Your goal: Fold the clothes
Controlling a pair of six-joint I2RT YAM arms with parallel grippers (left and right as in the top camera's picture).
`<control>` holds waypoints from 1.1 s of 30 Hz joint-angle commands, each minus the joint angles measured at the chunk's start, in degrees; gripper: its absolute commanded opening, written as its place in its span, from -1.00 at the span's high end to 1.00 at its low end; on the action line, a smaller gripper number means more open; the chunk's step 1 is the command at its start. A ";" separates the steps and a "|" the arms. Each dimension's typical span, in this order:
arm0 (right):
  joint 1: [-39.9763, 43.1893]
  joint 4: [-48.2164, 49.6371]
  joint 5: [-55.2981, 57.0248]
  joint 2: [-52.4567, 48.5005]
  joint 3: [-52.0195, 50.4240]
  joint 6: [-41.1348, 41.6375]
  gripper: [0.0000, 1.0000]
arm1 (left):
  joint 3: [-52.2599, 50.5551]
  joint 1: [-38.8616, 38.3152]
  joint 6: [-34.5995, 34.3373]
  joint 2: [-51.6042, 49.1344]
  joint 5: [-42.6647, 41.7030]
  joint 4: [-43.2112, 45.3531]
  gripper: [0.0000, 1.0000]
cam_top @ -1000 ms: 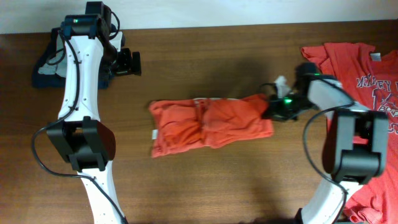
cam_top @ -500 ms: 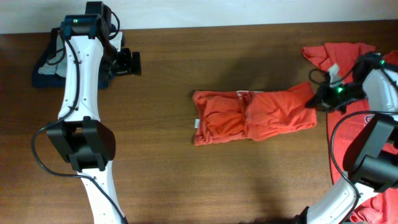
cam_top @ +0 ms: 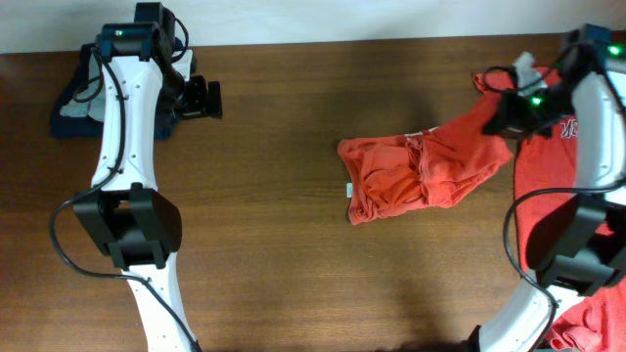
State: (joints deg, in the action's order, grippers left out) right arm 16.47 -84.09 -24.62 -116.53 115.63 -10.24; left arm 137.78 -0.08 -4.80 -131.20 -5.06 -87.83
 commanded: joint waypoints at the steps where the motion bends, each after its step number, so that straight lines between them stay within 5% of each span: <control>1: -5.05 -1.31 1.46 0.68 1.81 -0.46 0.92 | -0.28 -0.02 0.11 0.61 0.39 -0.07 -0.99; 19: -31.34 -1.49 15.87 0.66 -3.02 -0.24 0.89 | -0.28 -0.02 0.09 0.61 0.39 -0.07 -0.98; 33: -41.13 21.07 15.63 0.66 -23.80 4.42 0.85 | -0.28 -0.02 0.09 0.61 0.39 -0.07 -0.98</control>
State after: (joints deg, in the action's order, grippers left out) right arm -22.72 -65.84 -9.21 -116.53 95.33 -8.40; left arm 137.78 -0.08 -4.80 -131.20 -5.08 -87.85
